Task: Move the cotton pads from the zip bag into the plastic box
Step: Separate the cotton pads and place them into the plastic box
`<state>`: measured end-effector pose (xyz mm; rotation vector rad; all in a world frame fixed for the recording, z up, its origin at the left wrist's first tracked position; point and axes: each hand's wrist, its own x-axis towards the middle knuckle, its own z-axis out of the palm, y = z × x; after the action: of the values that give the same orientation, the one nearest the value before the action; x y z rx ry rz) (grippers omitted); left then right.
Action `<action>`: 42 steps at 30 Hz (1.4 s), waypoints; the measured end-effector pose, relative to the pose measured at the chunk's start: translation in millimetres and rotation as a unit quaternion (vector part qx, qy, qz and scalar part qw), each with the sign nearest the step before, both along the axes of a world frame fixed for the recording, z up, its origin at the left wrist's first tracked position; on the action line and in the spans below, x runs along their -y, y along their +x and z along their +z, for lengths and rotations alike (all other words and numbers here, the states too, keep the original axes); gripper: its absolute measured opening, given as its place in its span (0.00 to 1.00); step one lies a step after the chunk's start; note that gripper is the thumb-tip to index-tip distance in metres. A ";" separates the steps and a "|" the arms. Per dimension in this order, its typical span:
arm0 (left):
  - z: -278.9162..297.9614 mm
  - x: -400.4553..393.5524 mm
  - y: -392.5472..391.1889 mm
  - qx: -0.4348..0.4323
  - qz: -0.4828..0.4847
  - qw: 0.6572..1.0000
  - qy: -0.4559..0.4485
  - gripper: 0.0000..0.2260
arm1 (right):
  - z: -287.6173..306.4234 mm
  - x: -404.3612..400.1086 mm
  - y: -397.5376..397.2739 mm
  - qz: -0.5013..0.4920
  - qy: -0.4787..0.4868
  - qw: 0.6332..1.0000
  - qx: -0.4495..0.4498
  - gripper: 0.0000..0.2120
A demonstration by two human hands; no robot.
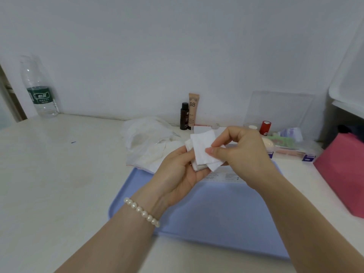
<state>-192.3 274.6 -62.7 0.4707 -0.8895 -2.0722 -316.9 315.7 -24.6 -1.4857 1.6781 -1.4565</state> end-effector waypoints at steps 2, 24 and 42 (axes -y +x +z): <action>-0.1 0.4 0.4 -0.005 0.001 1.000 0.008 0.14 | 1.0 -1.1 1.3 -0.003 0.001 1.000 -0.012 0.14; -0.4 4.5 8.9 0.015 -0.047 0.998 -0.043 0.22 | 8.0 -4.9 -0.9 0.018 0.002 1.000 -0.002 0.10; -3.4 4.8 5.1 0.043 -0.019 0.999 -0.007 0.14 | 23.7 -8.9 -33.7 -0.032 -0.003 0.993 0.116 0.17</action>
<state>-187.3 269.8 -66.0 0.5414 -0.9702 -2.0923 -350.6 324.6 -0.9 -1.2226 1.5930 -1.6007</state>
